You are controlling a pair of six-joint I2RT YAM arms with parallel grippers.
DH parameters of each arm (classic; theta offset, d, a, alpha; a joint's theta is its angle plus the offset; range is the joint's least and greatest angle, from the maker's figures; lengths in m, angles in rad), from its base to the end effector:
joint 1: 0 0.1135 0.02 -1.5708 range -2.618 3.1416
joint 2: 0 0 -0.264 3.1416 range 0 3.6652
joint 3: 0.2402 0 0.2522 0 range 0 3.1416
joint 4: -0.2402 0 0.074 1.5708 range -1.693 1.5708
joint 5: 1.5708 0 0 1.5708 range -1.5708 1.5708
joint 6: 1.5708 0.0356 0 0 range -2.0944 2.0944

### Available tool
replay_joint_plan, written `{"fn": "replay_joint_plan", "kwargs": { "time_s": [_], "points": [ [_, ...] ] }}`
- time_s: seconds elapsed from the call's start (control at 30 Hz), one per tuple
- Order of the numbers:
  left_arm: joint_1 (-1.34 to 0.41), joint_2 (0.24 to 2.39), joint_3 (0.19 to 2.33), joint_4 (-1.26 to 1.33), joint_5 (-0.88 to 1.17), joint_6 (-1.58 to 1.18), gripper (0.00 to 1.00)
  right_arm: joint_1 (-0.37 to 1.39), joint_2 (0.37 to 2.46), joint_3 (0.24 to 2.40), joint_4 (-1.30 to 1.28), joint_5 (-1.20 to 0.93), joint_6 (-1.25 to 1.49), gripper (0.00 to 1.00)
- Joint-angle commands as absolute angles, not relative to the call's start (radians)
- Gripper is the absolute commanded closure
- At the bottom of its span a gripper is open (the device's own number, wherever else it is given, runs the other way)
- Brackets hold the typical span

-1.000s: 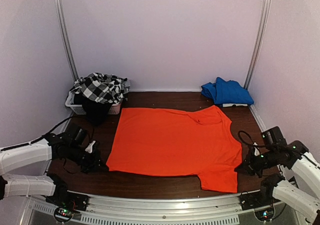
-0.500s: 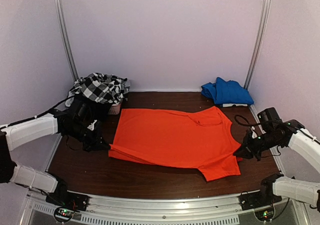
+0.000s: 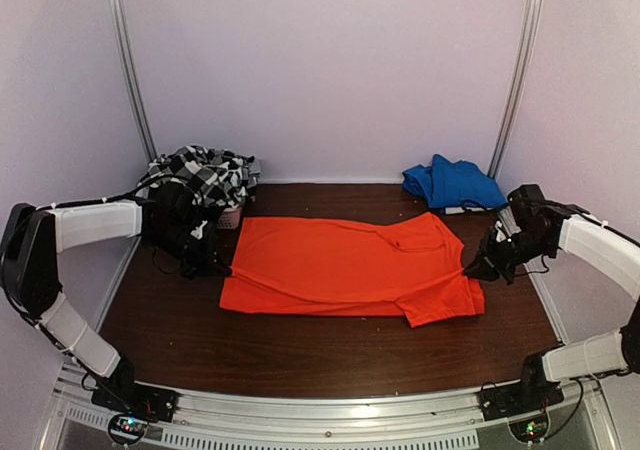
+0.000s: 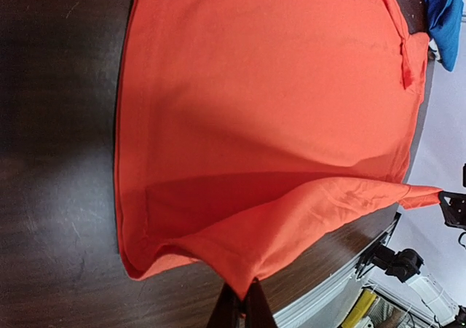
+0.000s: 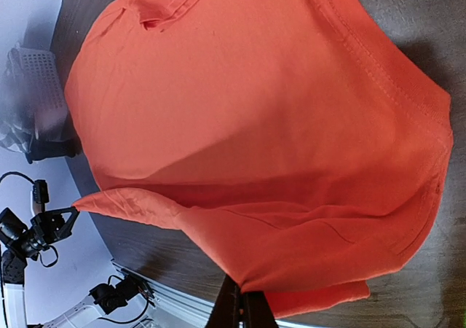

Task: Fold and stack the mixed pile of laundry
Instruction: Fold the flattened T-shirt at the center of the board.

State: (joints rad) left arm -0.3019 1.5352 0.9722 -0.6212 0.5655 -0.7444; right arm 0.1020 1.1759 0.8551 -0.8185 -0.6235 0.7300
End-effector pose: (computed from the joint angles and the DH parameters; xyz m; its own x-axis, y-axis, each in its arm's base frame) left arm 0.2703 -0.1041 0.2010 -0.9512 -0.3029 0.0589 -0.2726 0.7353 -0.6205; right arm 0.2096 0.0424 0.2434 -0.8905 0.4531 0.0420 0.3600 0.6450 0.6741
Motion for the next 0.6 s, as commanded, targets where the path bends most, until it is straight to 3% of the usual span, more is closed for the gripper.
{"fn": "replay_joint_plan", "kwargs": {
  "time_s": [0.0,0.57],
  "points": [
    [-0.293,1.599,1.046,-0.561,0.579,-0.714,1.0,0.074,1.243,0.922,-0.763,-0.637,0.686,1.0],
    [-0.276,1.742,1.143,-0.536,0.586,-0.696,1.0,0.069,1.487,0.988,-0.641,-0.677,0.669,1.0]
  ]
}}
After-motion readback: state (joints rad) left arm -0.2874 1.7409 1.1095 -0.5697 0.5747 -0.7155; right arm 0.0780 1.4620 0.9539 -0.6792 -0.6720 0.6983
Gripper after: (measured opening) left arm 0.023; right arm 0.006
